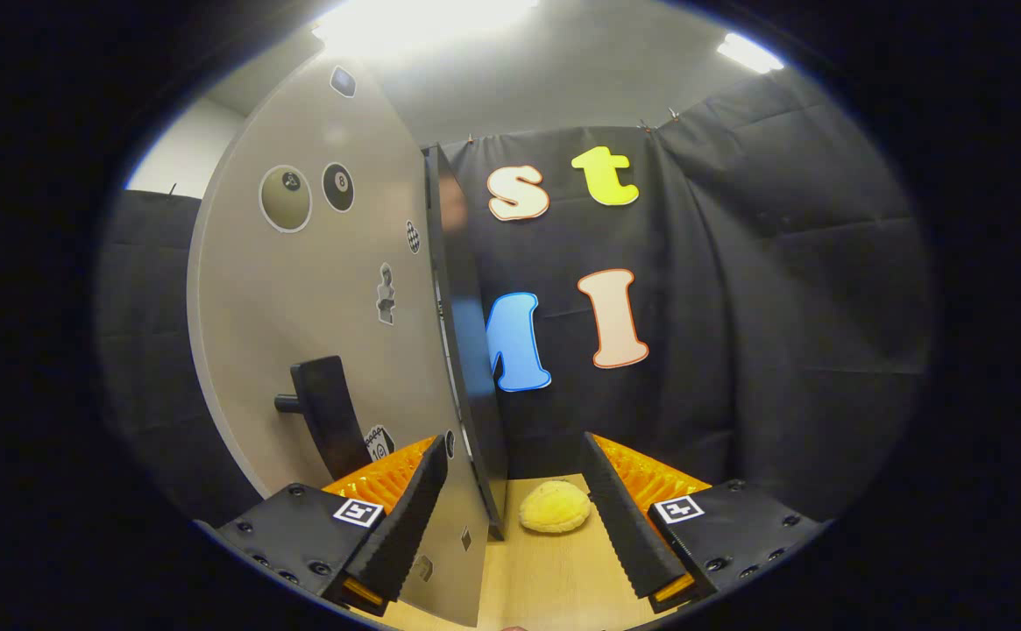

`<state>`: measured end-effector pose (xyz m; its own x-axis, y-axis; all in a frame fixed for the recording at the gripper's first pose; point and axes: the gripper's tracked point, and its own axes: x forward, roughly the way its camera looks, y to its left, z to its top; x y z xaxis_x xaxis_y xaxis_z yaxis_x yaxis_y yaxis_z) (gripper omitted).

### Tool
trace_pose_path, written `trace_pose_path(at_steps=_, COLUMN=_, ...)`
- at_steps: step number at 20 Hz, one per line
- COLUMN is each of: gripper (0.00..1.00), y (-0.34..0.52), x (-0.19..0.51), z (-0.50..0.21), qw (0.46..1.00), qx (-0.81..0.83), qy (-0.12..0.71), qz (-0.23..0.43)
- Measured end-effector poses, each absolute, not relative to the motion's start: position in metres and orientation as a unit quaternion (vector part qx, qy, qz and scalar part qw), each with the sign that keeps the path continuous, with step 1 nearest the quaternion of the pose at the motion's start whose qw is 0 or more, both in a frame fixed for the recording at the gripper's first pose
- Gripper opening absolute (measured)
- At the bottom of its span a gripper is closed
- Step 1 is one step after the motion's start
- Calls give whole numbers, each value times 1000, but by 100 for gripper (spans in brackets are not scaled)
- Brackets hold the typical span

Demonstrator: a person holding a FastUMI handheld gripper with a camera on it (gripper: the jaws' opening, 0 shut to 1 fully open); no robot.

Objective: Open the shoe cabinet door, grab the shoes and put them into the shoe cabinet, then close the shoe cabinet door.

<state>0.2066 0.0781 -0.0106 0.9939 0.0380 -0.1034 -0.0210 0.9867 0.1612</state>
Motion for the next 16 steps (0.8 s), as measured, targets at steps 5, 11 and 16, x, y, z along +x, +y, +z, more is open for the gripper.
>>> trace_pose_path(at_steps=5, gripper=96, y=90, x=193, z=-5, qw=997, qx=48, qy=43, qz=-44)
trace_pose_path(at_steps=11, gripper=96, y=126, x=185, z=2, qw=997, qx=13, qy=34, qz=-75)
trace_pose_path(at_steps=16, gripper=96, y=186, x=191, z=3, qw=997, qx=22, qy=36, qz=-61)
